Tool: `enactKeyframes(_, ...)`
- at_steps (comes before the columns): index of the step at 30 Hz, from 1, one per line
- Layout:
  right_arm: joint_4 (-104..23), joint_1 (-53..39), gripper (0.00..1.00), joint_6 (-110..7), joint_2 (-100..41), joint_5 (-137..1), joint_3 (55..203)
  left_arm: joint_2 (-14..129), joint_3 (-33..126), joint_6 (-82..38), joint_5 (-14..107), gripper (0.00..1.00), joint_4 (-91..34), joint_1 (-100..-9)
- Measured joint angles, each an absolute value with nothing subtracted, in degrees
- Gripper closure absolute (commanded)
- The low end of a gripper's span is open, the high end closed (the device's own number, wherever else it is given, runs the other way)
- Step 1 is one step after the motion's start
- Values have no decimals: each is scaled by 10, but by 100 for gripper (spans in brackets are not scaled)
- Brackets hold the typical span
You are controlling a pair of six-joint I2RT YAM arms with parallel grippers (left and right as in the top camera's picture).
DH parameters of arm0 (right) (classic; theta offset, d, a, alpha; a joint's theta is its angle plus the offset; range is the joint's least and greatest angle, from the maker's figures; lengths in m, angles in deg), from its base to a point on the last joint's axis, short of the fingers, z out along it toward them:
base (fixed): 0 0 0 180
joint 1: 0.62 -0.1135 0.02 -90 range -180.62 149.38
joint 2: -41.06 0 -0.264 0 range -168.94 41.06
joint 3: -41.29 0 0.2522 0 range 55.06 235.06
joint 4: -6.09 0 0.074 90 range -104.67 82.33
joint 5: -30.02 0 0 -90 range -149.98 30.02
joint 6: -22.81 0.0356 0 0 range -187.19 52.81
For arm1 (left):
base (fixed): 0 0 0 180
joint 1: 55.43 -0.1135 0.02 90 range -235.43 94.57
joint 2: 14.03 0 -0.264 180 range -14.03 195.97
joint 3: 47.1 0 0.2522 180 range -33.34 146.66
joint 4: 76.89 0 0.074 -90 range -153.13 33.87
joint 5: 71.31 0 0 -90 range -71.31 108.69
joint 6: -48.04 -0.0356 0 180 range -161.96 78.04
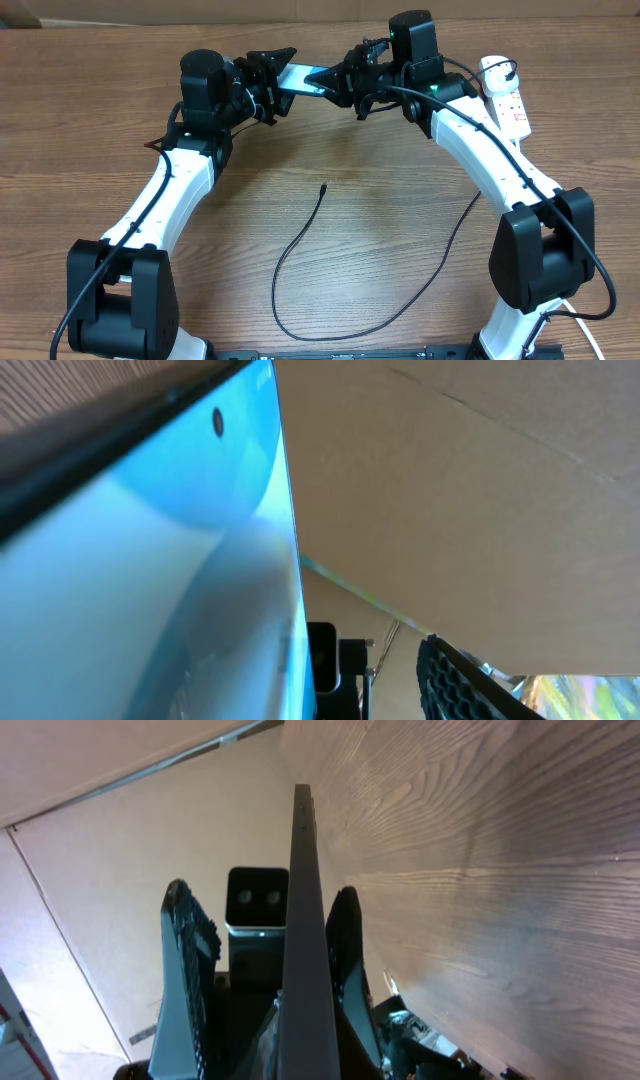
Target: Plug charger to phone and switch on socket
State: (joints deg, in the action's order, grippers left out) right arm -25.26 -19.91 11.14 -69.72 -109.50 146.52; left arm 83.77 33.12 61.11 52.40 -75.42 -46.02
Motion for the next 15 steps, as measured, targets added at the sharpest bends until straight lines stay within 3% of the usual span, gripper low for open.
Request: enactKeyframes(15, -254, -199, 96, 101, -697, -1122, 1465, 838, 331, 612, 535, 65, -737, -479)
